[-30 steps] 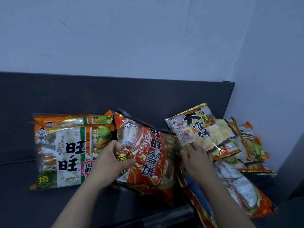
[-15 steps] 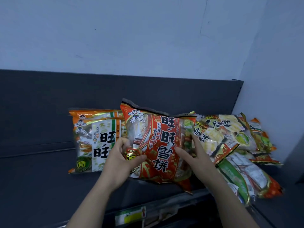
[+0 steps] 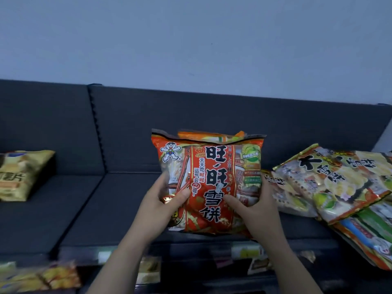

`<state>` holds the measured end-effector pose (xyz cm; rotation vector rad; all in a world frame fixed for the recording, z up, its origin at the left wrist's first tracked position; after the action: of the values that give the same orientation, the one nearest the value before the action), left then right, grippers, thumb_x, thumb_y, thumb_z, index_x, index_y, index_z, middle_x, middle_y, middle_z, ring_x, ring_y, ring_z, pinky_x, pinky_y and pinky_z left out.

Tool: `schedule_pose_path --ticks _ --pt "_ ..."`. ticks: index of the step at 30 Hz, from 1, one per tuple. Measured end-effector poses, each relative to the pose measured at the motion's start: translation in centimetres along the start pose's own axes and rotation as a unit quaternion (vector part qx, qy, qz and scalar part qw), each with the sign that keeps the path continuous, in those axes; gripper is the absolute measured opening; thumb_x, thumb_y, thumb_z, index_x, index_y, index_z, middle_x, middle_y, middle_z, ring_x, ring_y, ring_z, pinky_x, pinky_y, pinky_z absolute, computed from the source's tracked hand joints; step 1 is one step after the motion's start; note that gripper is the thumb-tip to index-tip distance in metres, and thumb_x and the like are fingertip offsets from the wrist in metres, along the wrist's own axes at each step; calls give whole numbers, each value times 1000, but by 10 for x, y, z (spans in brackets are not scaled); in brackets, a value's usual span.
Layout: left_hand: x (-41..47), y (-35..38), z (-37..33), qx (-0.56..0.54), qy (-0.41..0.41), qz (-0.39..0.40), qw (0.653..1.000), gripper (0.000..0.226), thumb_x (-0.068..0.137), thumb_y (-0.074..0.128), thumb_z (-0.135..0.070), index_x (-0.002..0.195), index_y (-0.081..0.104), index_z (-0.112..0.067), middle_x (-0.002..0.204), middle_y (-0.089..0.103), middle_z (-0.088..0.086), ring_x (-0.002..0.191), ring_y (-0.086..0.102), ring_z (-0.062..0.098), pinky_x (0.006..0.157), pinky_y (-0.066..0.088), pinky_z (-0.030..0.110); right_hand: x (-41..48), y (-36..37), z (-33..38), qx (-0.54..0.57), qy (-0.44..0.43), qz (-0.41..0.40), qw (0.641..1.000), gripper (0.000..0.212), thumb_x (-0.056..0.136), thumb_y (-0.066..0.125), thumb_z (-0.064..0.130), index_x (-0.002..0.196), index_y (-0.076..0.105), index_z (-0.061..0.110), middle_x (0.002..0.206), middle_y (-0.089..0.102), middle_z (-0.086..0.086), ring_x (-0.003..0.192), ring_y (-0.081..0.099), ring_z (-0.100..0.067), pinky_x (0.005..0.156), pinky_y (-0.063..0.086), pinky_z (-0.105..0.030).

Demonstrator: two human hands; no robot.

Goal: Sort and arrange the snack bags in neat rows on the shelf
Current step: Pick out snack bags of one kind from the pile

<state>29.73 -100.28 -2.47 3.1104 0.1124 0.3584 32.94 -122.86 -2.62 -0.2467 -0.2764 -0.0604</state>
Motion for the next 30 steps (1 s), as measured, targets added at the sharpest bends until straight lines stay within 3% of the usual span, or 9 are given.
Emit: schedule_pose_path --ticks 3,7,10,14,17,24,30 --pt "-6 -47 6 -6 -20 -46 999 41 83 71 -25 121 59 -38 109 72 -11 96 71 12 70 58 24 4 47 1 10 -1 33 999 103 61 83 50 145 26 35 121 55 21 100 59 6 70 53 -16" --pt "-5 -96 24 -35 -51 -104 993 53 81 74 -24 129 55 -35 112 72 -4 97 72 18 74 60 34 13 102 -3 3 0 73 997 106 58 82 59 144 25 35 126 56 14 105 61 -1 84 58 -32" --pt "1 -122 34 -36 -61 -133 988 54 79 75 -23 128 56 -33 111 73 -1 96 72 19 74 60 36 25 137 -4 28 5 101 994 86 65 85 42 134 33 40 116 61 15 94 67 0 74 60 -31" --pt "18 -150 44 -38 -70 -164 983 47 83 73 -13 125 58 -25 110 73 4 95 72 24 79 60 42 49 176 -10 41 8 136 990 72 71 84 24 128 40 29 109 66 8 86 70 -2 66 60 -28" --pt "32 -166 56 -26 -81 -191 978 43 84 72 -10 123 59 -25 107 74 3 93 73 25 82 58 46 65 198 -20 33 -2 153 988 73 71 84 26 129 39 30 111 66 11 92 68 1 72 59 -25" --pt "75 -194 82 -34 -88 -212 973 36 87 68 -5 113 62 -28 103 75 1 89 73 24 76 59 44 106 246 -50 21 -8 194 981 78 78 80 24 131 28 48 122 59 20 110 61 -2 91 56 -40" --pt "140 -221 94 -29 -64 -149 986 42 89 65 -3 124 57 -25 116 71 5 105 68 28 88 55 51 152 272 -52 19 -20 145 989 80 80 77 14 138 28 40 126 55 14 106 61 -1 75 56 -19"
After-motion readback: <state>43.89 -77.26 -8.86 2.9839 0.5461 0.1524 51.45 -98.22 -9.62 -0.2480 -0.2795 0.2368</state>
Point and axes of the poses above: each hand's wrist, its own x-axis towards the middle knuckle, its own y-axis out of the palm, z = x × y, the point moved 8 cm from there along x, towards the middle knuckle
